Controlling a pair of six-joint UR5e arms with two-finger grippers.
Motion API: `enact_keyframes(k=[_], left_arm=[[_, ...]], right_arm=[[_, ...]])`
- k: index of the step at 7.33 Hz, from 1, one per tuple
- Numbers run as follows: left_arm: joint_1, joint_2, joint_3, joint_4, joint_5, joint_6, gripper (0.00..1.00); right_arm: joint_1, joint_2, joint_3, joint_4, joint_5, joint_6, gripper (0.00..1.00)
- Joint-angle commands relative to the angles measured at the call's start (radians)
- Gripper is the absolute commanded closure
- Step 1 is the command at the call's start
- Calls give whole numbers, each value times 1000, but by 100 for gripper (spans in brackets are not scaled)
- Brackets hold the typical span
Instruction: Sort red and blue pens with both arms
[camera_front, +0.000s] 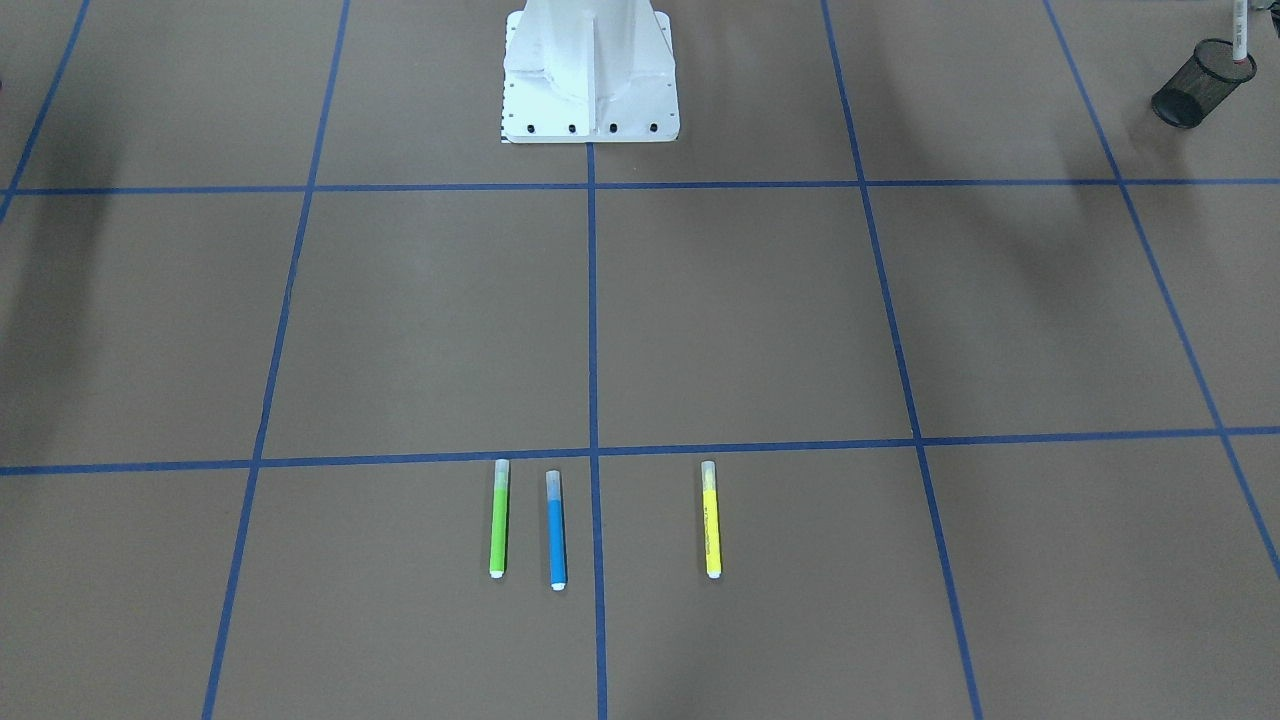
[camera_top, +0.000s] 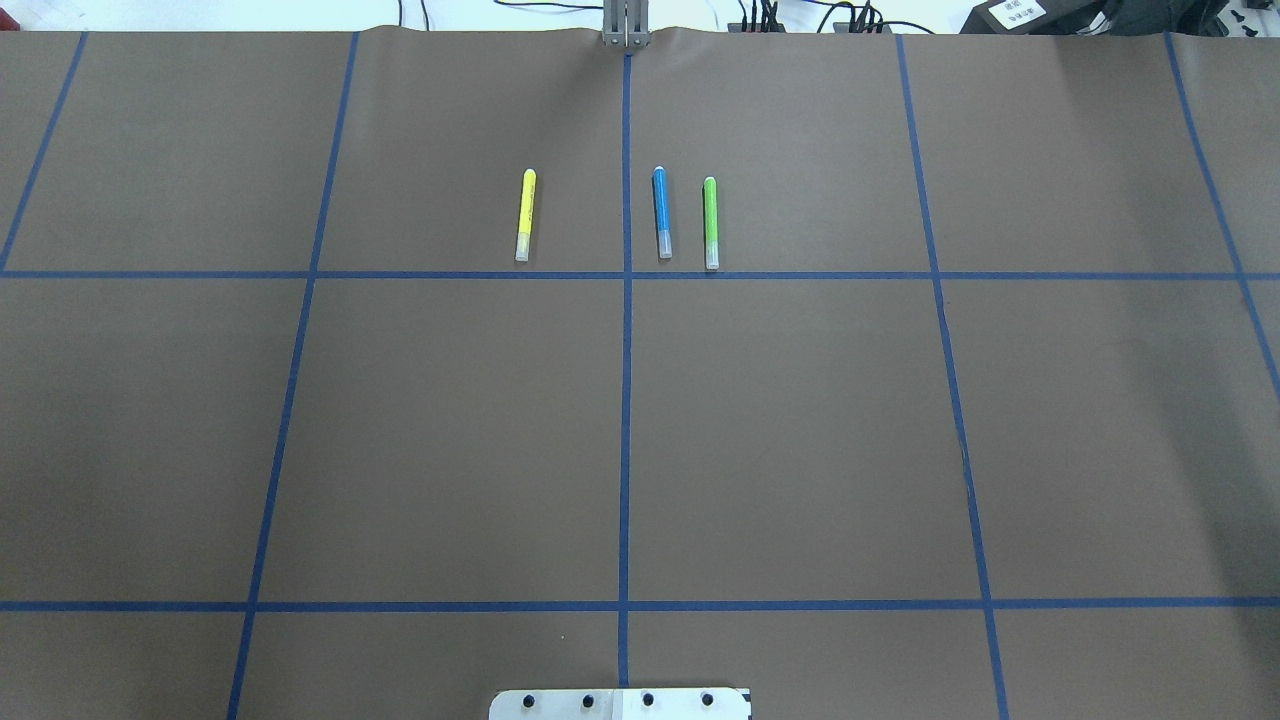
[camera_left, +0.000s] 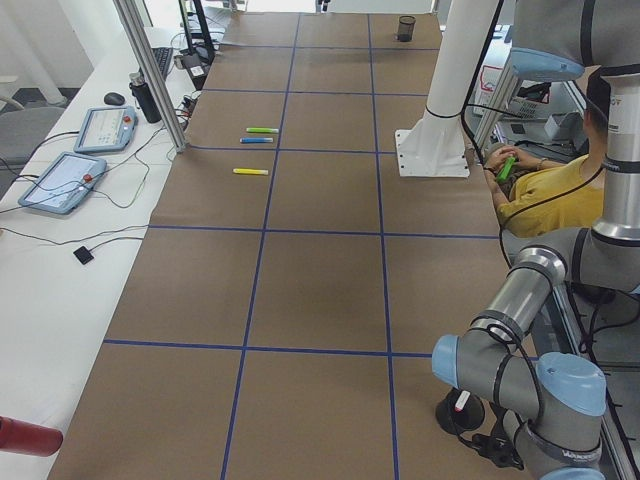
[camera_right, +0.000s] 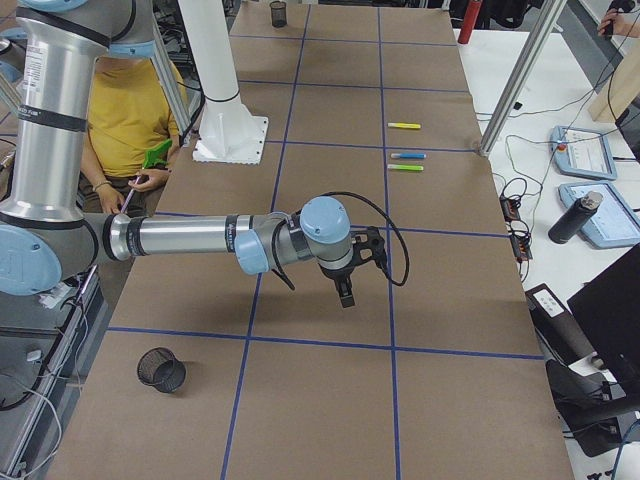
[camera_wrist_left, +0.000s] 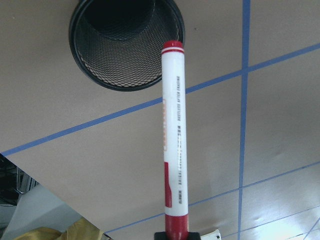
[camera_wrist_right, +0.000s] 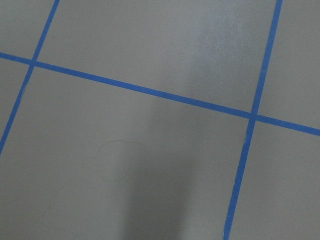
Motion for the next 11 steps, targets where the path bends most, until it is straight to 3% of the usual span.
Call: enact_keyframes(k=[1, 6, 9, 10, 11], left_arm=[[0, 5, 54, -6, 1, -6, 100], [0, -38, 117, -21, -43, -84, 97], [0, -41, 128, -62, -62, -103, 84], [0, -40, 128, -72, -62, -103, 63], [0, -40, 130, -72, -62, -105, 1]], right_arm=[[0, 1, 2, -1, 0, 1, 0], [0, 1, 2, 1, 0, -1, 0], [0, 1, 7, 1, 0, 1, 0], [0, 1, 7, 1, 0, -1, 0], [0, 1, 7, 1, -2, -1, 0]])
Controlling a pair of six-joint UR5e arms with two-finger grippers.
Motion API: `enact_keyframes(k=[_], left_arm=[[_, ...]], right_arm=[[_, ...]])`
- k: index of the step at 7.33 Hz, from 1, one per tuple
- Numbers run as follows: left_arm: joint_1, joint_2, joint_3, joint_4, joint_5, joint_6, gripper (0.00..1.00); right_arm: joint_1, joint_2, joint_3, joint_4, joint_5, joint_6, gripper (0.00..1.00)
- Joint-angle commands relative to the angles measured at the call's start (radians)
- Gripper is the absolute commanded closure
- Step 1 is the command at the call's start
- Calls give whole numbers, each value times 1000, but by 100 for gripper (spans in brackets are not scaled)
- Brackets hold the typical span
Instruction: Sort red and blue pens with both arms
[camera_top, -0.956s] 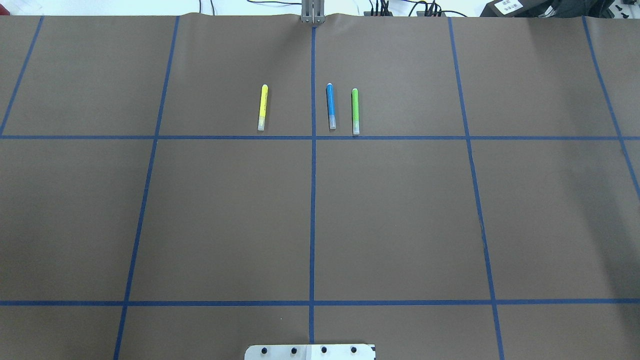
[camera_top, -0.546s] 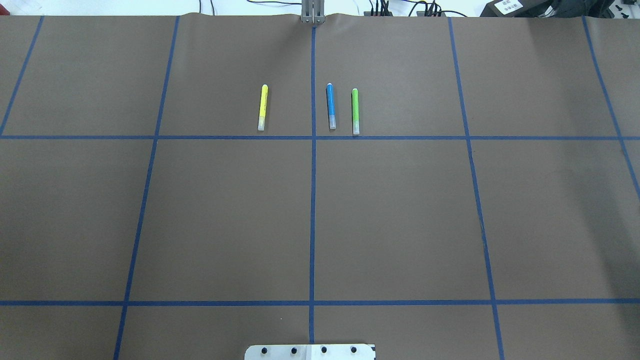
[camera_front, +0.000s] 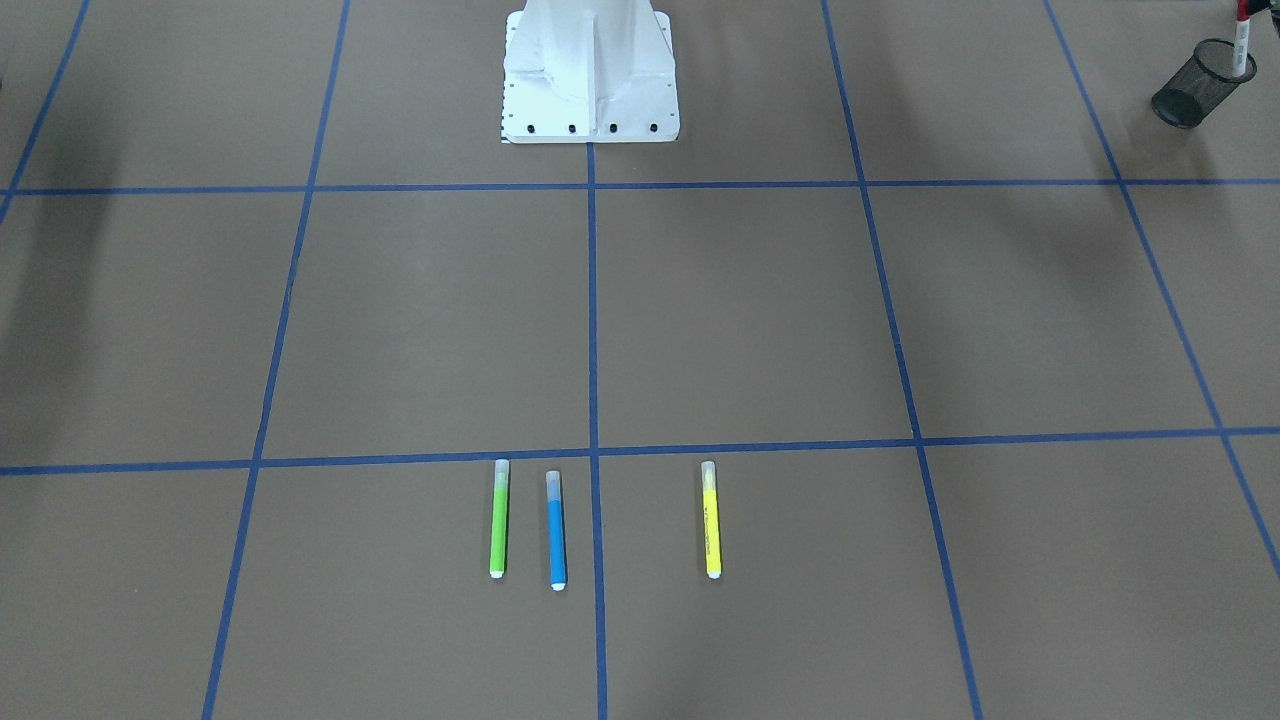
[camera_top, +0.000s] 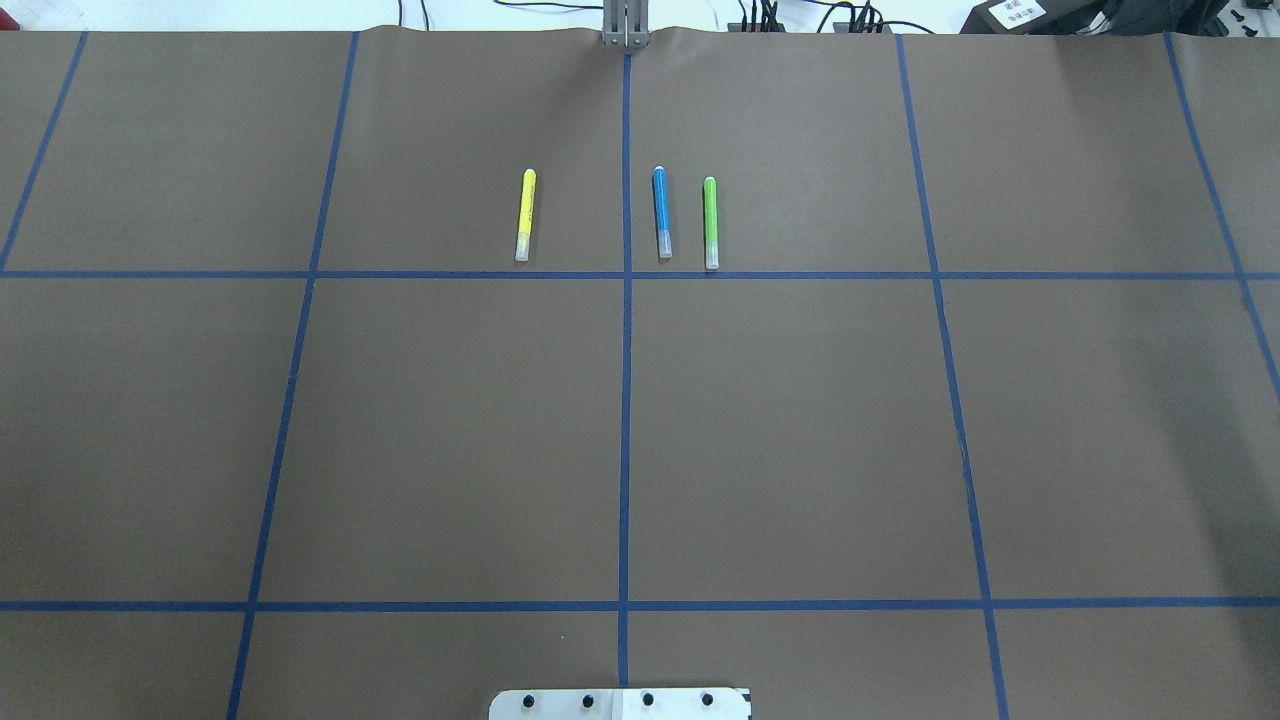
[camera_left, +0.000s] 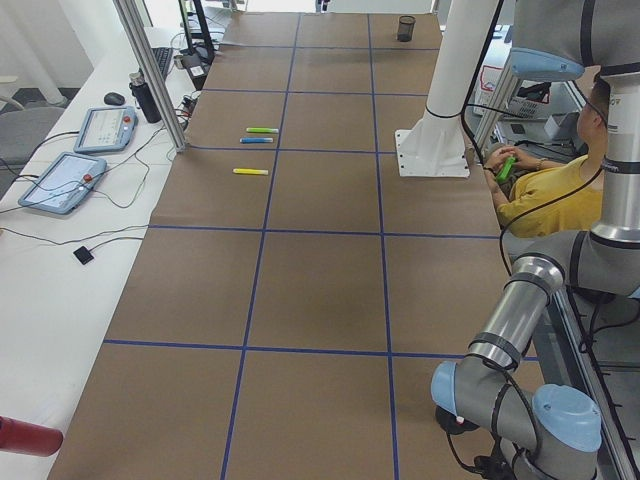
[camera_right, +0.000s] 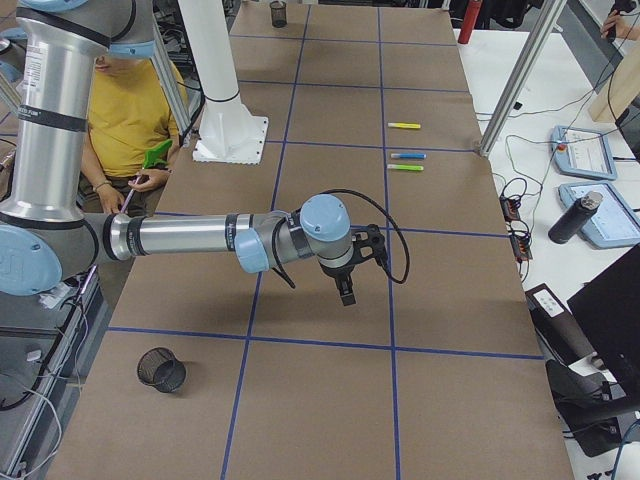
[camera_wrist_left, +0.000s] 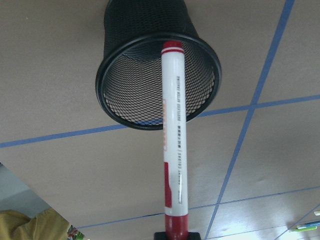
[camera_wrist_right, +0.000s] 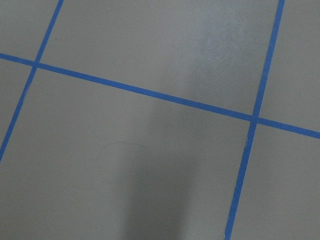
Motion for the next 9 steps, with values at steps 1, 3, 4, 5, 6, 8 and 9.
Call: enact_keyframes(k=[1, 3, 4, 5, 6, 8, 9], left_arm=[[0, 1, 2, -5, -1, -2, 0], [0, -2, -4, -5, -1, -2, 0], [0, -15, -10, -8, 2, 14, 0], [0, -16, -27, -69, 8, 18, 0], [0, -16, -59, -130, 8, 20, 0], [2, -13, -166, -279, 10, 26, 0], [11, -12, -177, -389, 11, 43, 0]], right_arm=[[0, 2, 1, 0, -1, 1, 0], [0, 2, -1, 0, -1, 1, 0], [0, 14, -6, -2, -1, 1, 0], [0, 17, -9, -3, -3, 1, 0], [-2, 21, -10, -3, -3, 1, 0], [-2, 37, -19, -5, -3, 1, 0], [-2, 61, -44, -5, -1, 1, 0]])
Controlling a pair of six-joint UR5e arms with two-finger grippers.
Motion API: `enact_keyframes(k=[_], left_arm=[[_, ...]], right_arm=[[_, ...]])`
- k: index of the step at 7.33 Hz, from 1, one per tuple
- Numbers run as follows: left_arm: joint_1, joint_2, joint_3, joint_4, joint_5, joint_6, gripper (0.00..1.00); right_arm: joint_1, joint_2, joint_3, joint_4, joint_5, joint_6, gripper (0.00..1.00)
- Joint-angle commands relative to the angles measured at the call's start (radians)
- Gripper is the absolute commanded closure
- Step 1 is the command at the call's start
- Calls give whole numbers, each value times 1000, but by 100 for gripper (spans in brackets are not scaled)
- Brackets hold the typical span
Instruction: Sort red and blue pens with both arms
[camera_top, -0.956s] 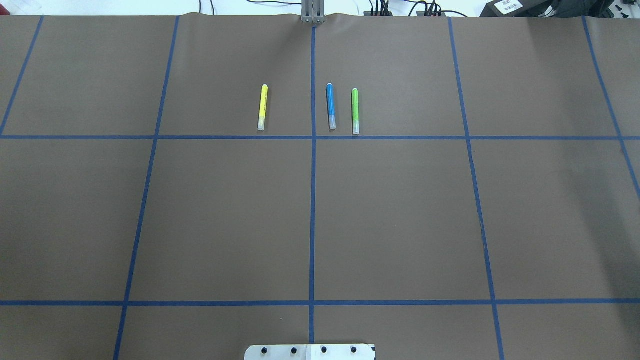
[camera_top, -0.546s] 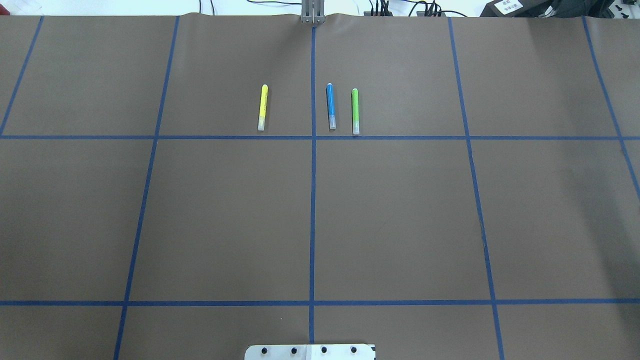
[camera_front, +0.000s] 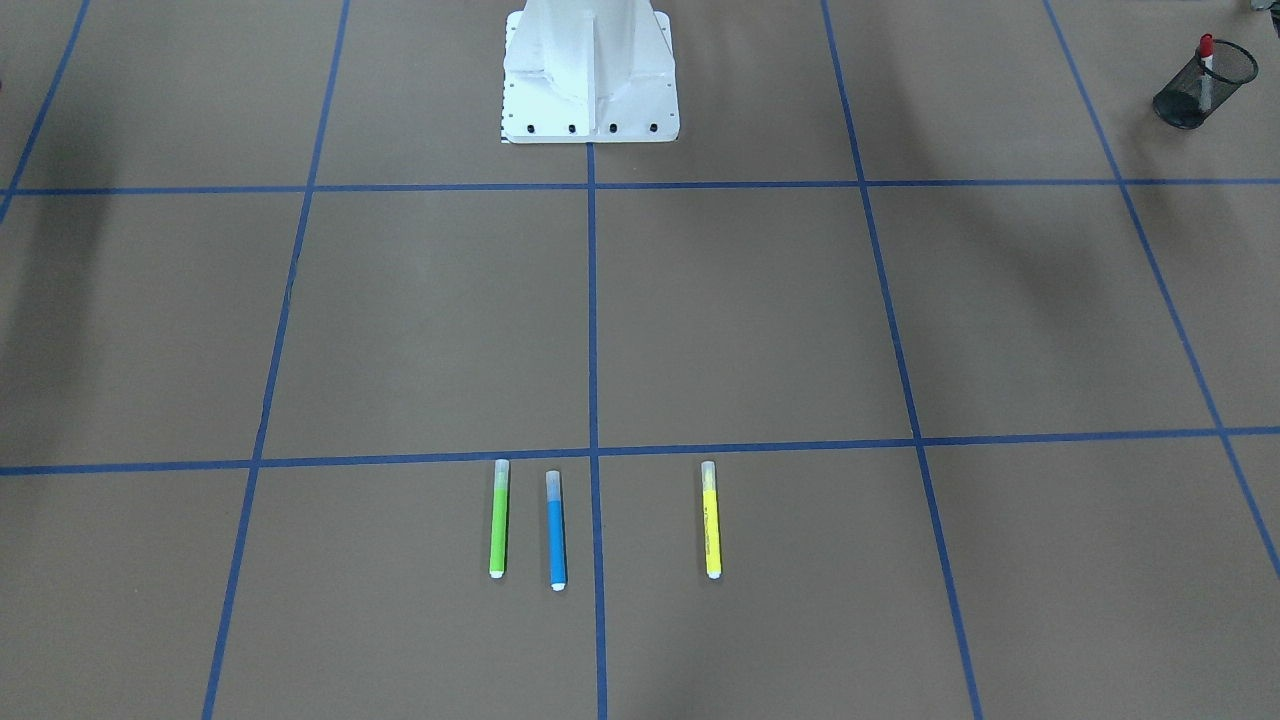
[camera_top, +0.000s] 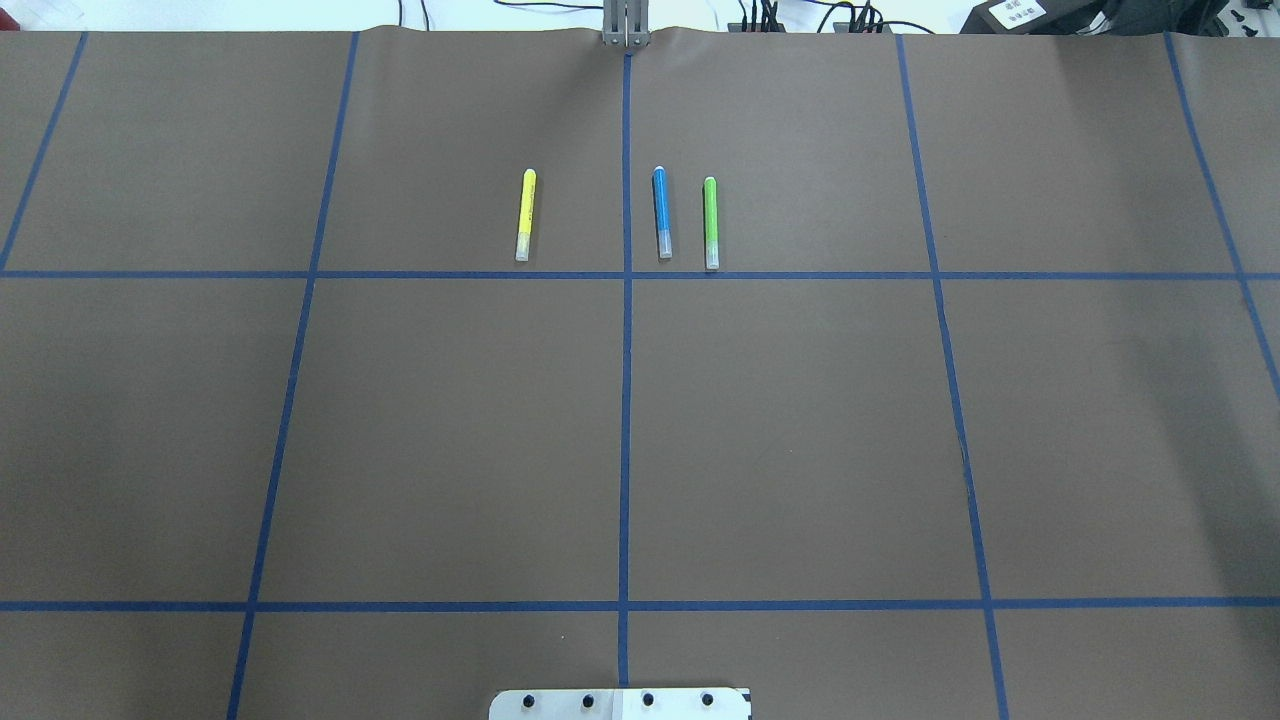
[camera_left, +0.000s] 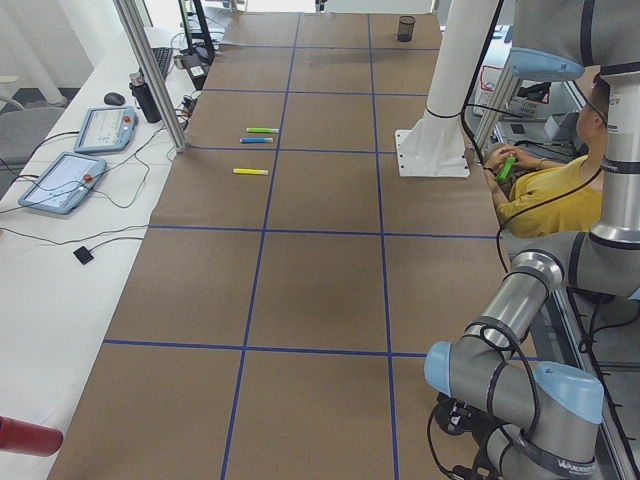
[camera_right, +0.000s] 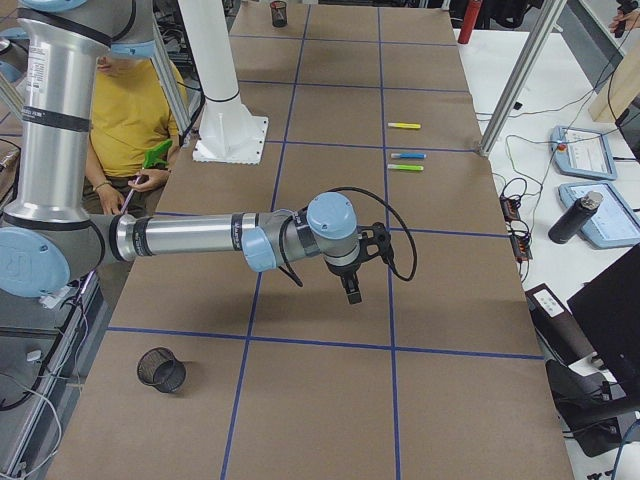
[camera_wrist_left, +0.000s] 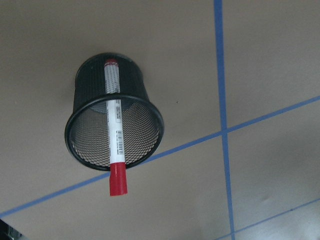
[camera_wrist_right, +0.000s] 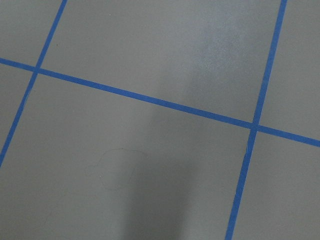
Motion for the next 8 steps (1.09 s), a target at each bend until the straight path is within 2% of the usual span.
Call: enact_keyframes(k=[1, 2, 5, 7, 8], left_arm=[[32, -3, -42, -228, 0, 51, 0], [79, -1, -107, -304, 0, 51, 0], [210, 0, -279, -418, 0, 94, 0], [312, 0, -393, -494, 0, 17, 0], [392, -3, -414, -581, 0, -43, 0]], right_arm=[[-6, 44, -39, 0, -1, 0, 0], [-8, 61, -55, 0, -1, 0, 0], [-25, 69, -55, 3, 1, 35, 0], [-43, 81, -56, 1, -1, 69, 0], [-46, 81, -56, 1, 1, 80, 0]])
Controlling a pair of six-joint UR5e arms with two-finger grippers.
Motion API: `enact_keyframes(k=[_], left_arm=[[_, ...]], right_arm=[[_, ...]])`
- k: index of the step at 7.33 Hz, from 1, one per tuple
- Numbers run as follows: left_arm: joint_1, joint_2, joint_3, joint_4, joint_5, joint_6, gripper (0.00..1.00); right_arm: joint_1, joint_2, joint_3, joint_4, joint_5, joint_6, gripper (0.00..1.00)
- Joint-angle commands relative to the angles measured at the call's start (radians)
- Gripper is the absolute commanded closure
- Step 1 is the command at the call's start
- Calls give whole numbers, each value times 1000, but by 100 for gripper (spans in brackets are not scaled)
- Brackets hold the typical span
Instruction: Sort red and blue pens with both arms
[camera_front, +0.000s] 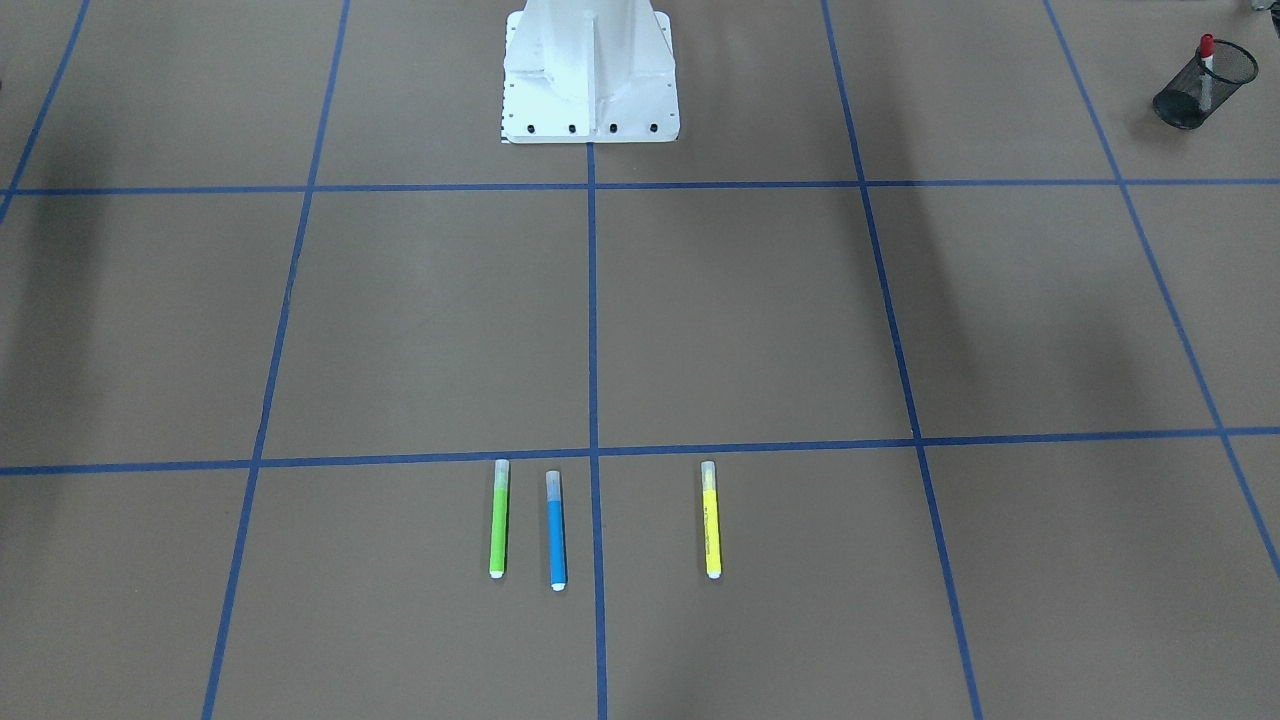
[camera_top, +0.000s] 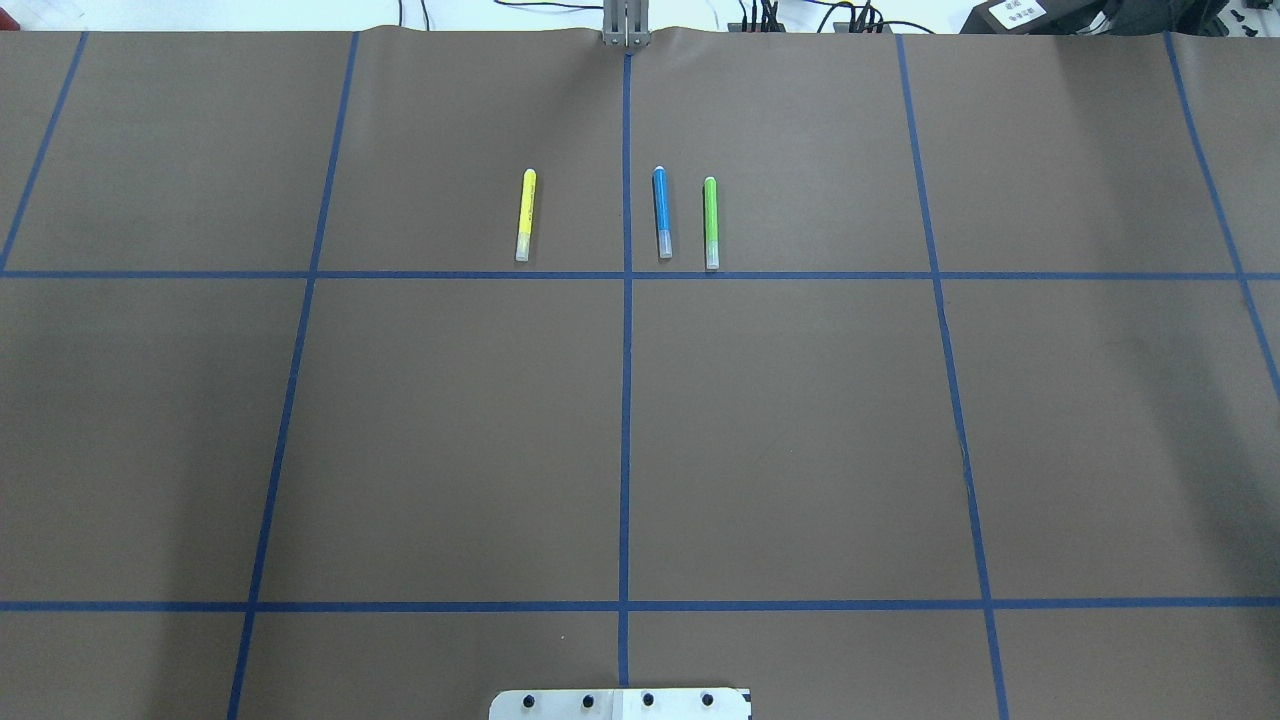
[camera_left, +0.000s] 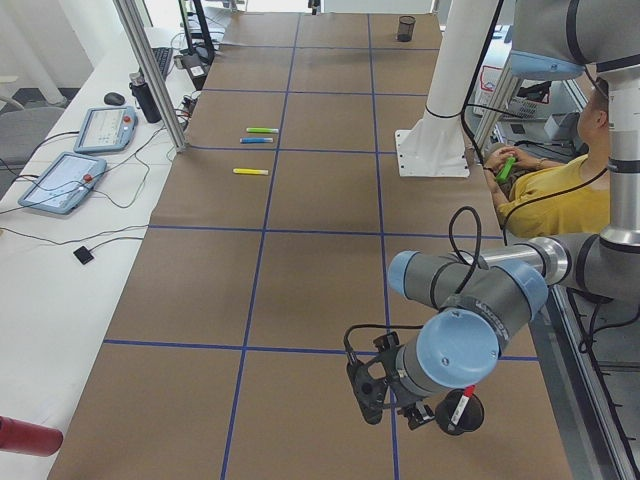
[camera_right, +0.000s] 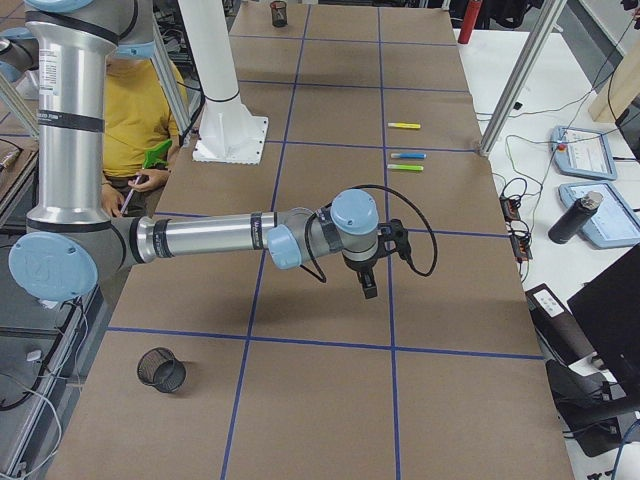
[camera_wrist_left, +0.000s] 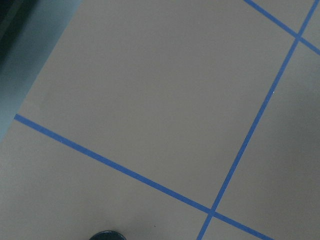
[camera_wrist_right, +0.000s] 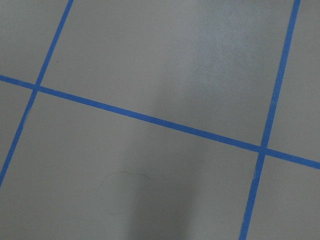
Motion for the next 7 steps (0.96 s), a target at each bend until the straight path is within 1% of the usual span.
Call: enact_keyframes(k=[1, 2, 3, 4, 5, 6, 7], left_arm=[[204, -16, -47, -166, 0, -164, 0], [310, -31, -44, -250, 2, -216, 0], [415, -82, -44, -269, 52, -240, 0], [495, -117, -27, -271, 67, -249, 0], [513, -146, -19, -273, 60, -286, 0], [518, -153, -19, -274, 52, -285, 0], [524, -156, -21, -274, 49, -285, 0]], right_arm=[[-12, 2, 0, 0, 3, 39, 0], [-27, 13, 3, 0, 1, 89, 0], [-45, 32, 4, -1, 3, 141, 0], [-65, 48, 4, -1, -2, 175, 0], [-105, 69, 10, -1, 1, 258, 0], [-162, 136, 17, -1, -5, 404, 0], [-243, 217, 14, -1, -43, 545, 0]])
